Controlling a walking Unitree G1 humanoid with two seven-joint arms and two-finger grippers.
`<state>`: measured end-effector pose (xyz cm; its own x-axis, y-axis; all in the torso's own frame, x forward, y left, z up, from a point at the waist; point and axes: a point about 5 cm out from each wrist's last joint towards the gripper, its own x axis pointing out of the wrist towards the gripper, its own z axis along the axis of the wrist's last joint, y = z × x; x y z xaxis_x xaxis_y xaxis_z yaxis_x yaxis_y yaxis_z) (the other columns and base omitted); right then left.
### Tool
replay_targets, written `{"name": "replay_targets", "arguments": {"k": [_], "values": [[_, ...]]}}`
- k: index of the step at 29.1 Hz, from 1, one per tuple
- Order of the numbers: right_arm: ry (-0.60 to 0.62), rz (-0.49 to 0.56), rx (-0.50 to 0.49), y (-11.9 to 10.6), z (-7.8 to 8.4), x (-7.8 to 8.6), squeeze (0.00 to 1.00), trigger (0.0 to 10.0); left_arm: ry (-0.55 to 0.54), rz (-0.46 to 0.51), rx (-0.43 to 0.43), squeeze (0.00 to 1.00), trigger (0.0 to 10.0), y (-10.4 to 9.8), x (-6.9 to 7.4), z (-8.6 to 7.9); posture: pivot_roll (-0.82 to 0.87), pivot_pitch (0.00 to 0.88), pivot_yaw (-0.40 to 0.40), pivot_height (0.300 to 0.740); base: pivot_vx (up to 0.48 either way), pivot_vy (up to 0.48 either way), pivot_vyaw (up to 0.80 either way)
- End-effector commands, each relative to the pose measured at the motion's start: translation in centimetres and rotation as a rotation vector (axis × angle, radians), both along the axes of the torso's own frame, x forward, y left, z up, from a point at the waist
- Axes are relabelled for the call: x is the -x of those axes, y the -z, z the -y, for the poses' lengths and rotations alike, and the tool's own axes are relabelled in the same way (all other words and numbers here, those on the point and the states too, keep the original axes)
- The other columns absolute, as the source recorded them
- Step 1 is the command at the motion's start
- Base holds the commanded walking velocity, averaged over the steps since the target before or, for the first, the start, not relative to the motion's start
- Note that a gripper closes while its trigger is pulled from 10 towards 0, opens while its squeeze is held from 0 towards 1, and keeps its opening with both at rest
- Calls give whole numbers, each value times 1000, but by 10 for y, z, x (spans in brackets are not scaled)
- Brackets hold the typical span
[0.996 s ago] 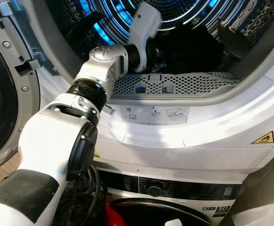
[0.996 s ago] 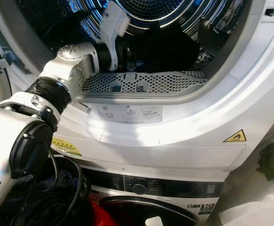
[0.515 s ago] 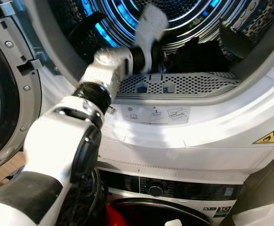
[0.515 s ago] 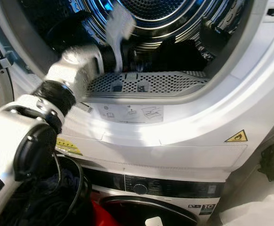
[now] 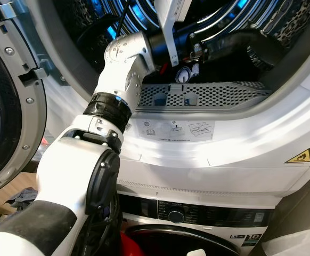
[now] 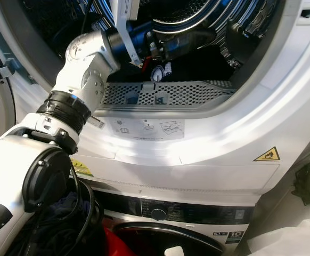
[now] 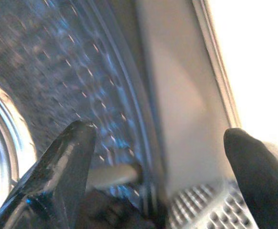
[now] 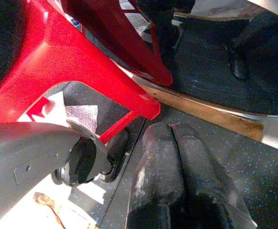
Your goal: Clothes washing
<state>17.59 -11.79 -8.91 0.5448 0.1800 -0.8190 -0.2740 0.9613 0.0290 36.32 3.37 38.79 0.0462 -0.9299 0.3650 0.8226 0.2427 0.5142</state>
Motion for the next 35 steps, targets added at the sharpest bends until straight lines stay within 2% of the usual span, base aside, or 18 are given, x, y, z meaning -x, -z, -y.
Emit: {"name": "replay_targets", "arguments": {"k": [1,3,5,6,7,10,11,13,16,19,24,29,30,35], "values": [[4,-13,-22,1,-7,4,0,10000,20,37,-29,0,10000,-5,4,-7,88,0,131,740,0,0,0],[7,-14,-23,2,-6,4,0,10000,23,86,-30,0,10000,-2,9,-7,84,0,134,740,0,0,0],[11,-14,-25,2,-7,5,0,10000,-45,145,19,0,10000,-4,11,-6,77,0,137,740,0,0,0],[14,-14,-25,2,-7,5,0,10000,-108,246,-3,0,10000,1,15,-6,77,0,137,740,0,0,0],[14,-14,-25,2,-7,5,0,10000,-108,246,-3,0,10000,1,15,-6,77,0,137,740,0,0,0],[17,-14,-26,2,-7,5,0,10000,-133,388,44,0,10000,2,33,-9,69,0,143,740,0,0,0],[19,-14,-27,2,-7,6,0,10000,-129,393,45,0,10000,3,35,-10,69,0,143,740,0,0,0],[20,-14,-27,2,-8,6,0,10000,-73,370,48,0,10000,8,48,-11,67,0,143,740,0,0,0],[20,-13,-26,2,-8,6,0,10000,-48,361,34,0,10000,11,53,-11,68,0,142,740,0,0,0],[17,-11,-25,2,-8,7,0,10000,18,352,27,0,10000,16,71,-12,73,0,141,740,0,0,0],[11,-10,-23,2,-7,7,0,10000,54,317,19,0,10000,8,84,-23,74,0,139,740,0,0,0],[8,-10,-22,2,-7,6,0,10000,104,145,-26,0,10000,10,90,-44,79,0,137,740,0,0,0],[7,-10,-23,2,-7,6,0,10000,144,77,-93,0,10000,18,95,-48,85,0,133,740,0,0,0],[-1,-9,-22,2,-7,6,0,10000,212,-59,-244,0,10000,47,106,-54,94,0,131,740,0,0,0]]}}
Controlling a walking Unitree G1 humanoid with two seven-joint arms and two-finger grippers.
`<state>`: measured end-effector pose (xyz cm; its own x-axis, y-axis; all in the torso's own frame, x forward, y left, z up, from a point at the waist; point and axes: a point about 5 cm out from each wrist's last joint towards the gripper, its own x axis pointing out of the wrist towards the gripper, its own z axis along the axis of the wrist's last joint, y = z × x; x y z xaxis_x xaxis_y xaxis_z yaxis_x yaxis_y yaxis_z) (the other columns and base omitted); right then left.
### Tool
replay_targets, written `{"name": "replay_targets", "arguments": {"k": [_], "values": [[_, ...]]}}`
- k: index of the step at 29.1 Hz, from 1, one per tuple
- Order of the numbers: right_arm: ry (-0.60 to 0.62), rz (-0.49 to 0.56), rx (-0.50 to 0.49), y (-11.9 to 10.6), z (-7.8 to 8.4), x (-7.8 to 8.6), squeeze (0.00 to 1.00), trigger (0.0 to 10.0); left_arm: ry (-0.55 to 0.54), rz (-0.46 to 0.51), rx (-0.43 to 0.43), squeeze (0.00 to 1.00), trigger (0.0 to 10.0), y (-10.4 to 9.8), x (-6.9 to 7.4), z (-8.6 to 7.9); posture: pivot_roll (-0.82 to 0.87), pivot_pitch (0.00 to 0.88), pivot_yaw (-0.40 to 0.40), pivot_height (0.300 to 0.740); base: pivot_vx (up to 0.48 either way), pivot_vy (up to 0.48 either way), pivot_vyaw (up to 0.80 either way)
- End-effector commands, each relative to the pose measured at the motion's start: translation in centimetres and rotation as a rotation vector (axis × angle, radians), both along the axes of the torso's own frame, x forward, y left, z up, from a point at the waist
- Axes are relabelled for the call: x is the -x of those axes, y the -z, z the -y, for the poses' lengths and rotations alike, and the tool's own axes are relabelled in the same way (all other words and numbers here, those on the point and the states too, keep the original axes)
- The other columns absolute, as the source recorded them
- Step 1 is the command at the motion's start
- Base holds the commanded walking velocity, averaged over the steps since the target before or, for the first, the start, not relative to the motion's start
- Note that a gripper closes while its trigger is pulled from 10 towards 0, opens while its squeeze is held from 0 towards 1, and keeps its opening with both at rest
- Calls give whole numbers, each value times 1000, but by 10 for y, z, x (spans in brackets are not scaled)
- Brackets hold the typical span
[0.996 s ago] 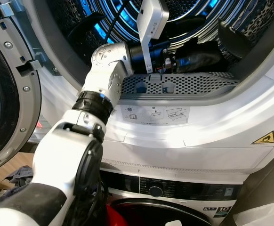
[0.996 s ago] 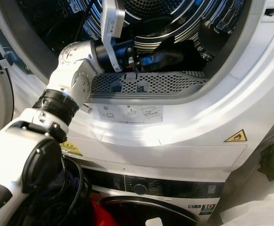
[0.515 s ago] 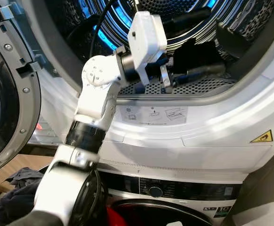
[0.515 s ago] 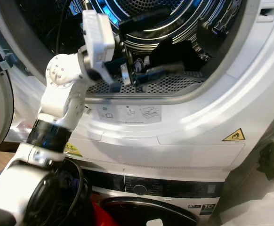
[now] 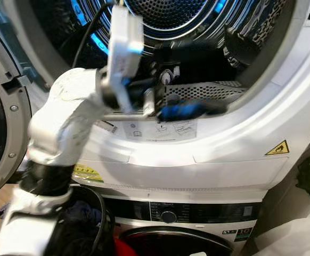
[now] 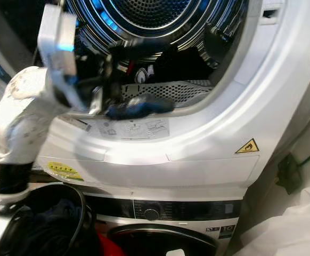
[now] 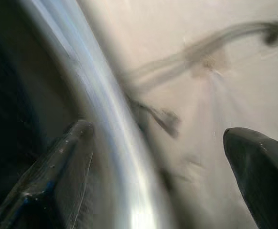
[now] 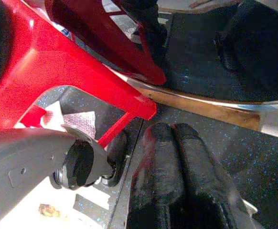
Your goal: Clothes washing
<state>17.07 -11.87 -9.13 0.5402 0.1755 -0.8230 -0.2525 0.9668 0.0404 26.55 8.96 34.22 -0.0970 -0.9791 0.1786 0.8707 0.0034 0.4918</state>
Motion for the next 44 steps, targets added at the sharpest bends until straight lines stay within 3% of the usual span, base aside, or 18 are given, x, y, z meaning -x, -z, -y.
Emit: {"name": "replay_targets", "arguments": {"k": [1,6,10,15,17,18,19,20,22,23,26,27,31,35,39,40,41,44], "values": [[-25,3,-14,-1,-7,0,0,10000,85,-62,-119,0,10000,13,12,1,102,0,129,740,0,0,0],[-24,5,-16,-1,-7,-1,0,10000,120,-103,-186,0,10000,21,18,0,109,0,127,740,0,0,0],[-29,13,-13,-3,-6,-6,0,10000,186,-171,-407,0,10000,55,31,-8,113,0,127,740,0,0,0],[-21,14,-14,-3,-5,-6,0,10000,182,-235,-482,0,10000,76,34,-12,108,0,132,740,0,0,0],[-14,14,-15,-3,-5,-6,0,10000,171,-309,-538,0,10000,98,35,-16,105,0,133,740,0,0,0],[-14,14,-15,-3,-5,-6,0,10000,171,-309,-538,0,10000,98,35,-16,105,0,133,740,0,0,0],[-13,15,-15,-3,-5,-7,0,10000,164,-374,-573,0,10000,116,35,-19,105,0,133,740,0,0,0],[-13,15,-15,-3,-5,-7,0,10000,164,-374,-573,0,10000,116,35,-19,105,0,133,740,0,0,0],[-14,14,-15,-3,-5,-7,0,10000,162,-477,-604,0,10000,143,36,-20,104,0,134,740,0,0,0],[-14,14,-15,-3,-5,-7,0,10000,162,-477,-604,0,10000,143,36,-20,104,0,134,740,0,0,0],[-16,14,-15,-3,-5,-7,0,10000,123,-578,-668,0,10000,182,36,-21,100,0,133,740,0,0,0],[-17,14,-14,-3,-4,-7,0,10000,97,-636,-669,0,10000,201,35,-18,101,0,130,740,0,0,0],[-26,12,1,-3,-2,-6,0,10000,-21,-755,-618,0,10000,240,31,-14,70,0,110,740,0,0,0],[-51,13,13,-2,0,-5,0,10000,-68,-864,-533,0,10000,259,32,-8,45,0,111,740,0,0,0],[-41,9,8,-2,0,-4,0,10000,-107,-883,-513,0,10000,266,29,-7,46,0,111,740,0,0,0],[-35,6,5,-1,0,-3,0,10000,-154,-888,-502,0,10000,272,26,-6,47,0,107,740,0,0,0],[-37,2,6,-1,1,-1,0,10000,-275,-897,-474,0,10000,287,21,-2,47,0,108,740,0,0,0],[-58,4,17,-1,0,-2,0,10000,-305,-891,-462,0,10000,295,24,5,37,0,115,740,0,0,0]]}}
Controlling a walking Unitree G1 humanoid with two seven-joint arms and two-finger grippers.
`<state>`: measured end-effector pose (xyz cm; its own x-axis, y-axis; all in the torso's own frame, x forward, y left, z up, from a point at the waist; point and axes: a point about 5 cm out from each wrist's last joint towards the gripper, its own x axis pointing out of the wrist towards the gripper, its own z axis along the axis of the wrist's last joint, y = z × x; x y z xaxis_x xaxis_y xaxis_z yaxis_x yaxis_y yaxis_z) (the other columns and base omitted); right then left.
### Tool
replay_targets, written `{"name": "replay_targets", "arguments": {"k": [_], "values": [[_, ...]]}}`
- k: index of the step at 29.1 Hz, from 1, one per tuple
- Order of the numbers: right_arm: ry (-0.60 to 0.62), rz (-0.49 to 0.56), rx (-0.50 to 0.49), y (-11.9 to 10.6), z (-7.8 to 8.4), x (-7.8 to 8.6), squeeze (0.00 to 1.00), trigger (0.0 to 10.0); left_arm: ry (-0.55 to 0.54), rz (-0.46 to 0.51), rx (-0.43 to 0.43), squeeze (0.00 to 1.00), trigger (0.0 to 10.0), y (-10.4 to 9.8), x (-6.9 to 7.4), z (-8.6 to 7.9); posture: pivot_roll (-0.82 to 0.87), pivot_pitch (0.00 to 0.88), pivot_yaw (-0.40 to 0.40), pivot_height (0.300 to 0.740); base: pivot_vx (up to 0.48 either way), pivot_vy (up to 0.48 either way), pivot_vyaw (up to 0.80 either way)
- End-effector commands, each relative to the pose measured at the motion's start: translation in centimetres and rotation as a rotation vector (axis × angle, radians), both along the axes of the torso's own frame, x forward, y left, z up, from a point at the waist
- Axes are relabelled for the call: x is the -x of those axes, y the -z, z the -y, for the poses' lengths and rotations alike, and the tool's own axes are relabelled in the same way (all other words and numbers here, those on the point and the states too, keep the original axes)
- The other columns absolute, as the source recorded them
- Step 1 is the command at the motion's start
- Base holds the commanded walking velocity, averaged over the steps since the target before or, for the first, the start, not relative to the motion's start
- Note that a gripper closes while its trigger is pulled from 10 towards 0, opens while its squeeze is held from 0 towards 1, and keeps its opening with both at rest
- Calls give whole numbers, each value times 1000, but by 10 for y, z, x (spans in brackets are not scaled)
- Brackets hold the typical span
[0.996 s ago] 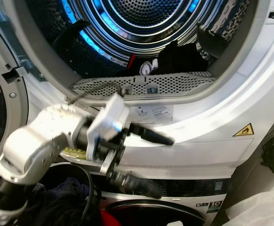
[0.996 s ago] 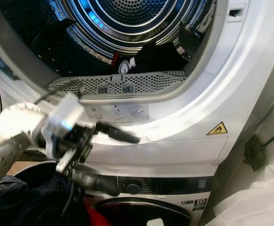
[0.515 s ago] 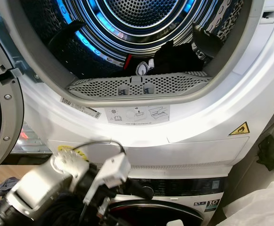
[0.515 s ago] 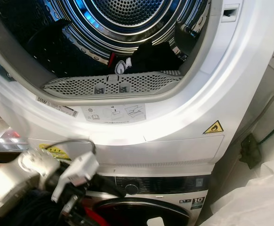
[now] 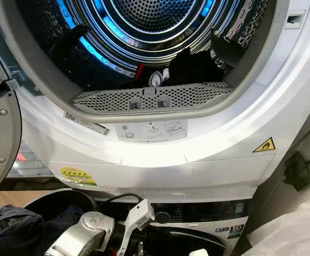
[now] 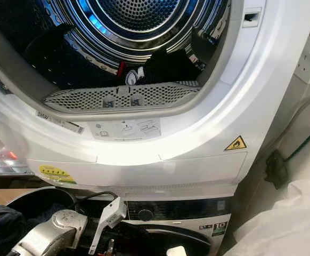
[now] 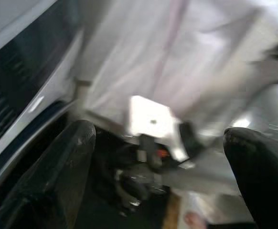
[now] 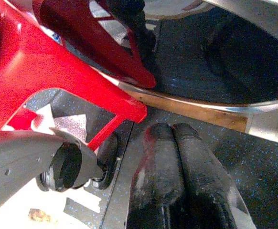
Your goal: Clothes washing
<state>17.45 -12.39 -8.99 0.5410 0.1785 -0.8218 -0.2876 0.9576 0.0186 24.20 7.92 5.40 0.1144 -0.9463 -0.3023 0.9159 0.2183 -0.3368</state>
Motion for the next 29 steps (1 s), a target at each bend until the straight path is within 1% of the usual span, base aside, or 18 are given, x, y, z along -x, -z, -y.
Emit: {"name": "replay_targets", "arguments": {"k": [1,3,5,6,9,11,13,14,16,17,18,19,20,22,24,26,27,29], "values": [[-24,-4,-3,0,-6,1,0,10000,-27,-3,-14,0,10000,6,3,-3,33,0,120,740,0,0,0],[-22,-1,-5,0,-7,0,0,10000,-23,-19,11,0,10000,6,7,0,33,0,127,740,0,0,0],[17,0,-27,0,-8,2,0,10000,-12,-27,27,0,10000,6,13,3,43,0,135,740,0,0,0],[24,-1,-28,0,-9,2,0,10000,-15,-30,30,0,10000,6,14,3,43,0,135,740,0,0,0],[54,-16,-38,2,-8,7,0,10000,-54,-36,40,0,10000,7,16,3,54,0,133,740,0,0,0],[47,-20,-37,3,-8,9,0,10000,-152,-38,33,0,10000,11,14,-2,61,0,130,740,0,0,0],[42,-21,-36,4,-7,9,0,10000,-180,-40,31,0,10000,13,13,-4,63,0,132,740,0,0,0],[34,-21,-32,4,-7,10,0,10000,-270,-18,-11,0,10000,16,8,-10,67,0,131,740,0,0,0],[31,-21,-31,4,-7,10,0,10000,-321,-15,-32,0,10000,18,6,-13,67,0,131,740,0,0,0],[34,-22,-33,4,-7,10,0,10000,-383,-11,-61,0,10000,20,2,-19,74,0,127,740,0,0,0],[34,-22,-33,4,-7,10,0,10000,-383,-11,-61,0,10000,20,2,-19,74,0,127,740,0,0,0],[39,-23,-35,4,-6,10,0,10000,-418,-19,-78,0,10000,22,0,-21,74,0,127,740,0,0,0],[45,-25,-37,4,-5,10,0,10000,-453,-20,-103,0,10000,25,-2,-24,83,0,125,740,0,0,0],[44,-25,-34,4,-5,10,0,10000,-487,-42,-155,0,10000,32,-3,-29,81,0,127,740,0,0,0],[44,-24,-32,4,-5,10,0,10000,-567,-85,-236,0,10000,42,-7,-38,80,0,125,740,0,0,0],[44,-24,-30,4,-5,10,0,10000,-596,-118,-274,0,10000,47,-9,-41,80,0,125,740,0,0,0],[47,-25,-32,4,-5,10,0,10000,-581,-135,-333,0,10000,53,-7,-42,80,0,126,740,0,0,0],[49,-25,-32,4,-5,10,0,10000,-577,-134,-375,0,10000,57,-7,-42,81,0,123,740,0,0,0]]}}
